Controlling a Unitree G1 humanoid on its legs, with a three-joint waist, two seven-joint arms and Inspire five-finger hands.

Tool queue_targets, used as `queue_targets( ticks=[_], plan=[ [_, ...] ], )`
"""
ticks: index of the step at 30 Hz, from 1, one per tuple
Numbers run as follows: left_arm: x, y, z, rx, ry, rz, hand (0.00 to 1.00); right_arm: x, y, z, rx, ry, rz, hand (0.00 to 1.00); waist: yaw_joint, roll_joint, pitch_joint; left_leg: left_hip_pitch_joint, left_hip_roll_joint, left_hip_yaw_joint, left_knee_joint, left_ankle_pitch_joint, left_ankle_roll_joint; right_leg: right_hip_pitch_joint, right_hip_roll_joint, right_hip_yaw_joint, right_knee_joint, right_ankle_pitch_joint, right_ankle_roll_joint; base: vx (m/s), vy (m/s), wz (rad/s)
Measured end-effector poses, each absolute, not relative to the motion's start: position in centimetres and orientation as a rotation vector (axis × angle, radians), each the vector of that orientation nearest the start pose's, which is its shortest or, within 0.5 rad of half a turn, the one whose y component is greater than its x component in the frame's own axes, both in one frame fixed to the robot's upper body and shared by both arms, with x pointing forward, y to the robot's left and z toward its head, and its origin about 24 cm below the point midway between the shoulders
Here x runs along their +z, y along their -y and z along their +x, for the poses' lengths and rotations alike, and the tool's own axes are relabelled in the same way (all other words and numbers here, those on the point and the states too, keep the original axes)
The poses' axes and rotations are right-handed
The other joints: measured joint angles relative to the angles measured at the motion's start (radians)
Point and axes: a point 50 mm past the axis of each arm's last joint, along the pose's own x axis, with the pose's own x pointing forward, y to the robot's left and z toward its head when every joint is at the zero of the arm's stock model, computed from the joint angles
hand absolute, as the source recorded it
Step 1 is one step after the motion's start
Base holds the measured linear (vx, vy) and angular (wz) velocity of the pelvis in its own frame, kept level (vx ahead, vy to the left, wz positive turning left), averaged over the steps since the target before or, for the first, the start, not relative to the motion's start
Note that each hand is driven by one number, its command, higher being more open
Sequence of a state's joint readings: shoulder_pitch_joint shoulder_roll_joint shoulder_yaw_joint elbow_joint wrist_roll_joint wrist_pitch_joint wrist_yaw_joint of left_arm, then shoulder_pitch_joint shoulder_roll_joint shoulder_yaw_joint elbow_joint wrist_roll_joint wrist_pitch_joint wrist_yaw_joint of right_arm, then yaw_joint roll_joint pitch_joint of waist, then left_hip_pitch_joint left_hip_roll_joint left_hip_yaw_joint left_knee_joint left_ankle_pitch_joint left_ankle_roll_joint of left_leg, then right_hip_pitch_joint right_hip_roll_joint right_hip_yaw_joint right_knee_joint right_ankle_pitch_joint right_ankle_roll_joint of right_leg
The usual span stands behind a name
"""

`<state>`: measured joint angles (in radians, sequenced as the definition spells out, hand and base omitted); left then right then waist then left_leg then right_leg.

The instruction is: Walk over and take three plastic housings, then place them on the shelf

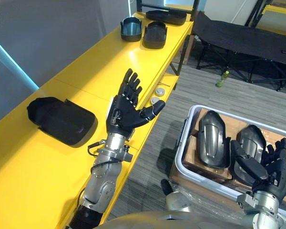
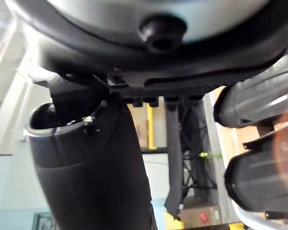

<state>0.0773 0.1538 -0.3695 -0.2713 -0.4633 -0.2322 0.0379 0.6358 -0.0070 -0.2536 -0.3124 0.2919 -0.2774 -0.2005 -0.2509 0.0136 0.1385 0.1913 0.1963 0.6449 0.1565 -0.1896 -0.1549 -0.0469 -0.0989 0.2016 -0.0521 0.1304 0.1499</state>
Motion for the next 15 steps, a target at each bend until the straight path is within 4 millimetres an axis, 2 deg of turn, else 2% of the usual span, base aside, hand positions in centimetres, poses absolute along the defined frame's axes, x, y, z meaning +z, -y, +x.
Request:
queue_targets(
  ticks=[1,2,3,4,5,6,8,10,12,15],
  plan=[
    [9.7,-9.5,21.9,-0.323,0.294,-0.412,1.0,3.4,25.0,10.2,-0.637,0.025,0.09,1.0,0.001,0.002,-0.001,-0.012,-0.005,-0.019,0.013,-0.005,0.005,-0.001,-0.001,-0.008,0.0,0.0,0.0,-0.04,-0.006,0.25],
    [9.8,-9.3,21.9,-0.324,0.298,-0.393,1.0,3.4,24.5,10.8,-0.6,0.036,0.11,1.0,0.017,0.007,-0.002,-0.051,-0.013,-0.149,0.053,-0.025,0.036,-0.01,-0.001,-0.012,0.001,0.001,-0.002,-0.08,0.024,0.06],
    [9.9,-9.3,21.9,-0.304,0.302,-0.376,1.0,3.5,23.8,12.2,-0.532,0.055,0.123,1.0,0.046,0.014,-0.001,-0.106,-0.024,-0.323,0.108,-0.057,0.071,-0.028,0.003,0.0,0.0,0.007,-0.003,-0.07,0.026,-0.09],
    [9.9,-9.4,22.0,-0.293,0.296,-0.374,1.0,3.5,23.4,13.1,-0.488,0.063,0.122,1.0,0.061,0.019,0.0,-0.127,-0.032,-0.395,0.133,-0.078,0.081,-0.034,0.007,0.008,0.0,0.009,-0.001,-0.13,0.13,-0.41],
    [9.6,-9.7,21.9,-0.27,0.28,-0.373,1.0,3.7,22.3,14.8,-0.387,0.076,0.115,1.0,0.1,0.04,-0.001,-0.148,-0.041,-0.498,0.166,-0.131,0.073,-0.045,0.021,0.031,0.0,0.012,-0.001,-0.11,0.186,-0.52],
    [9.1,-10.3,21.6,-0.246,0.259,-0.368,1.0,3.6,21.3,16.3,-0.298,0.071,0.107,1.0,0.129,0.051,0.002,-0.15,-0.047,-0.529,0.194,-0.156,0.059,-0.046,0.027,0.051,0.006,0.017,0.003,-0.11,0.186,-0.46],
    [8.2,-10.9,20.9,-0.226,0.223,-0.362,1.0,3.6,19.8,17.3,-0.216,0.066,0.124,1.0,0.159,0.06,0.003,-0.17,-0.053,-0.54,0.238,-0.177,0.063,-0.055,0.025,0.046,0.04,0.011,0.005,-0.06,0.13,-0.02],
    [7.7,-11.7,20.1,-0.207,0.21,-0.362,1.0,3.5,18.8,17.6,-0.18,0.061,0.165,1.0,0.195,0.053,0.007,-0.204,-0.069,-0.552,0.278,-0.184,0.067,-0.092,0.013,0.045,0.094,-0.007,0.016,-0.07,0.128,0.21],
    [7.5,-12.1,19.5,-0.191,0.203,-0.364,1.0,2.9,18.8,17.4,-0.201,0.031,0.22,1.0,0.197,0.044,0.02,-0.213,-0.083,-0.568,0.3,-0.184,0.068,-0.11,0.007,0.035,0.136,-0.01,0.012,-0.06,0.083,0.1],
    [7.5,-12.3,19.0,-0.201,0.21,-0.368,1.0,1.5,19.0,15.6,-0.269,-0.028,0.307,1.0,0.193,0.017,0.054,-0.184,-0.092,-0.539,0.331,-0.21,0.091,-0.107,0.007,0.056,0.169,-0.009,0.013,-0.1,0.074,-0.36]
  ],
)
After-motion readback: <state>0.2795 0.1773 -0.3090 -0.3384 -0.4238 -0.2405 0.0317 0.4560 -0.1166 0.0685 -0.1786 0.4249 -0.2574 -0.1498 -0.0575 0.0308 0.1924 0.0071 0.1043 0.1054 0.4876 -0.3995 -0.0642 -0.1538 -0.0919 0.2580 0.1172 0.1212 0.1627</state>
